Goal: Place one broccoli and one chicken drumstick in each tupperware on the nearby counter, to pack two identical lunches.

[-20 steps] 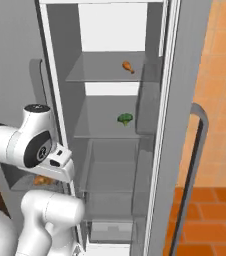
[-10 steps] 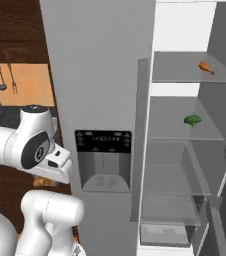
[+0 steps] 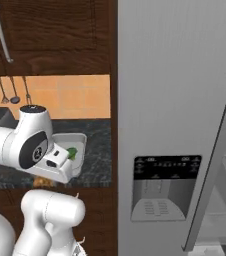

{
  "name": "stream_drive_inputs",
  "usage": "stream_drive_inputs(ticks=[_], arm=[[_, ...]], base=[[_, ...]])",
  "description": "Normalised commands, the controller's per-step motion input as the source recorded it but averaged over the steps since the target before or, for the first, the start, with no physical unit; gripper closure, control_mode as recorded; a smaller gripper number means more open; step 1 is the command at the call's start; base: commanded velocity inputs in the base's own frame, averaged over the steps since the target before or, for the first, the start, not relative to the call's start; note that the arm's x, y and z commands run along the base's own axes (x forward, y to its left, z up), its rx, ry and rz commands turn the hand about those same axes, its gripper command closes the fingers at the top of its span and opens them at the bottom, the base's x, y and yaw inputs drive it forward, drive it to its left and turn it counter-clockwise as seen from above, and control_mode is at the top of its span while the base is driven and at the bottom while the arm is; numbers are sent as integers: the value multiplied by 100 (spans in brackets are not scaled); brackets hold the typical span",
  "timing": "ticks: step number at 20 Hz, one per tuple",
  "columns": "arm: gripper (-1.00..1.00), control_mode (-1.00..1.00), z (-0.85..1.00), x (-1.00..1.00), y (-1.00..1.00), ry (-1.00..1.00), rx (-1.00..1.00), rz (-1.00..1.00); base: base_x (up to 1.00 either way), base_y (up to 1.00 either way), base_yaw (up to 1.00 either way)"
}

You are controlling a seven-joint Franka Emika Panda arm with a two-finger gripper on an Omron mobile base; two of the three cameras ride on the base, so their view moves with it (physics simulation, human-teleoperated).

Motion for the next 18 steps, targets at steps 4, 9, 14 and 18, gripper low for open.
stream_drive_inputs(ticks=[4, 9, 14, 18], arm=[[100, 100, 0, 0, 0, 0, 0, 0], [100, -100, -28, 36, 55, 0, -1, 5], [100, -100, 3, 26, 44, -9, 0, 34], [100, -100, 4, 100, 26, 0, 0, 4]], base=[[55, 60, -3], [0, 0, 0], [0, 0, 0], [0, 0, 0]])
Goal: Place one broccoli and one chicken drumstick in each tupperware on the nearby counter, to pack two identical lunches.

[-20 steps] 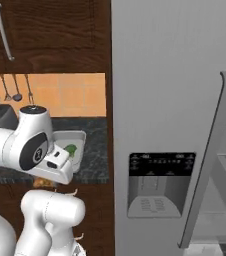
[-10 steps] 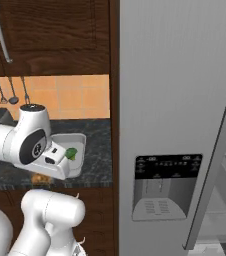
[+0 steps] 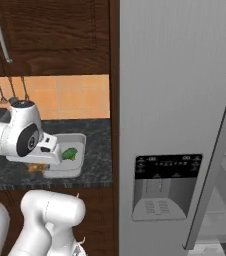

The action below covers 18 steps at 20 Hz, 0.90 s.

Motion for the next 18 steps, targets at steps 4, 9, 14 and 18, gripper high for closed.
stream_drive_inputs(ticks=[4, 9, 14, 18], arm=[[100, -100, 0, 100, 42, 0, 0, 0], [100, -100, -7, 100, 41, 1, -1, -2], [100, -100, -58, 100, 13, 6, -2, -5], [100, -100, -100, 88, 4, 9, -1, 0]], base=[[0, 0, 0], [0, 0, 0], [0, 0, 0], [0, 0, 0]])
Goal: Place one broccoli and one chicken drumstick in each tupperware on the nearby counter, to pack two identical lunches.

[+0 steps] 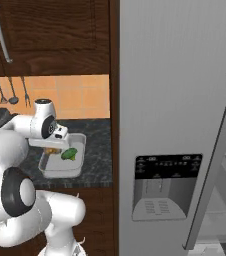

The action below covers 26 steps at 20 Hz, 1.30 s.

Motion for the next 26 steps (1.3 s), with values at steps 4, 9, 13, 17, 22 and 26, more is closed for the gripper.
stream_drive_inputs(ticks=[4, 9, 13, 17, 22, 26], arm=[[100, -100, -53, 44, 0, 2, 0, 2], [100, -100, 0, 80, 16, 0, -1, 6], [100, -100, -11, 41, 37, 6, -9, 0], [100, -100, -38, -10, 6, 0, -4, 0], [100, -100, -40, -5, 0, 0, -1, 0], [100, -100, -5, 23, 0, 0, 0, 3]], base=[[0, 0, 0], [0, 0, 0], [0, 0, 0], [0, 0, 0], [0, 0, 0], [0, 0, 0]])
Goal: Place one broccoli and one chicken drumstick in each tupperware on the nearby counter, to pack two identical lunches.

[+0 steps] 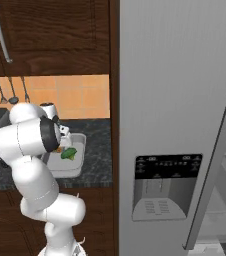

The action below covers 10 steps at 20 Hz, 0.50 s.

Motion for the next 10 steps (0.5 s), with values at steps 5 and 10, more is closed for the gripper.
stream_drive_inputs(ticks=[5, 10], arm=[[100, -100, 0, 32, -8, 0, 0, 15], [-100, -100, 0, 0, 0, 0, 0, 0]], base=[[0, 0, 0], [0, 0, 0]])
